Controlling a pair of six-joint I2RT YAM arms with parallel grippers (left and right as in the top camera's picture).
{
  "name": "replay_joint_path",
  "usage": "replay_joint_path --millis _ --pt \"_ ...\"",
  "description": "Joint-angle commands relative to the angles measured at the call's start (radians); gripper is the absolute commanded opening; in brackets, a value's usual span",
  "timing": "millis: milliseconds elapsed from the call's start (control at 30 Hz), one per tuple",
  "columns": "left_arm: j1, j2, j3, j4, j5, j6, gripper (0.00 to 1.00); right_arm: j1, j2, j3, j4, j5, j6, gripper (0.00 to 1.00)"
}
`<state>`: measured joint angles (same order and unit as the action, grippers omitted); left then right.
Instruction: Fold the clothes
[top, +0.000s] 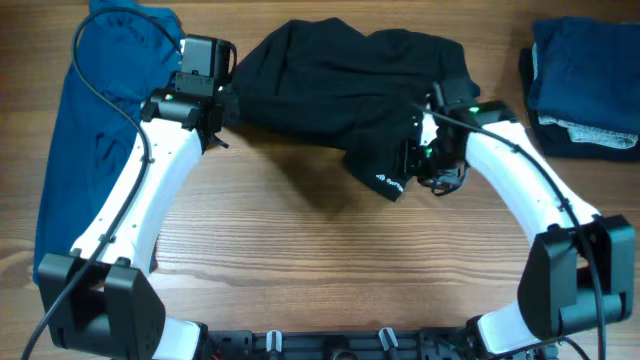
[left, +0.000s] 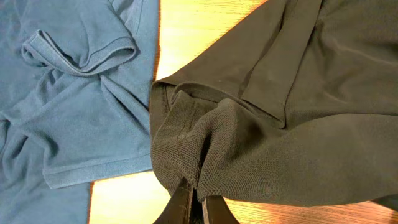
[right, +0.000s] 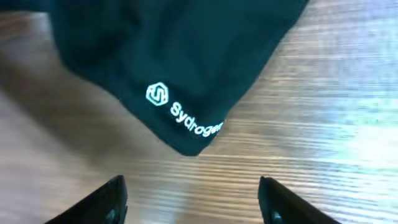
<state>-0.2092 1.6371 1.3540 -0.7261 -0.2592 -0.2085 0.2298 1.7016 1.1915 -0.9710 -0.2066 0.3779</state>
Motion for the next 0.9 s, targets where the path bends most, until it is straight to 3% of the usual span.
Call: replay_joint_path --millis 0,267,400,633,867 --pt "0.005 -0.006 0.008 0.003 0.009 -0.017 0.04 0.077 0.014 -0.023 0.045 0.158 0.172 0.66" --pt "0.005 -0.006 0.008 0.003 0.009 -0.017 0.04 0.166 0.11 -0.024 0.113 0.296 0.385 0.62" --pt "0.005 -0.006 0.008 0.003 0.009 -0.017 0.04 0.166 0.161 -0.024 0.148 0.296 0.411 0.58" --pt "0.005 -0.006 0.008 0.003 0.009 -0.017 0.04 0.166 0.182 -0.024 0.164 0.296 0.415 0.38" --pt "0.005 -0.006 0.008 -0.002 0.009 -0.044 0.04 0.166 0.182 -0.026 0.167 0.258 0.409 0.34"
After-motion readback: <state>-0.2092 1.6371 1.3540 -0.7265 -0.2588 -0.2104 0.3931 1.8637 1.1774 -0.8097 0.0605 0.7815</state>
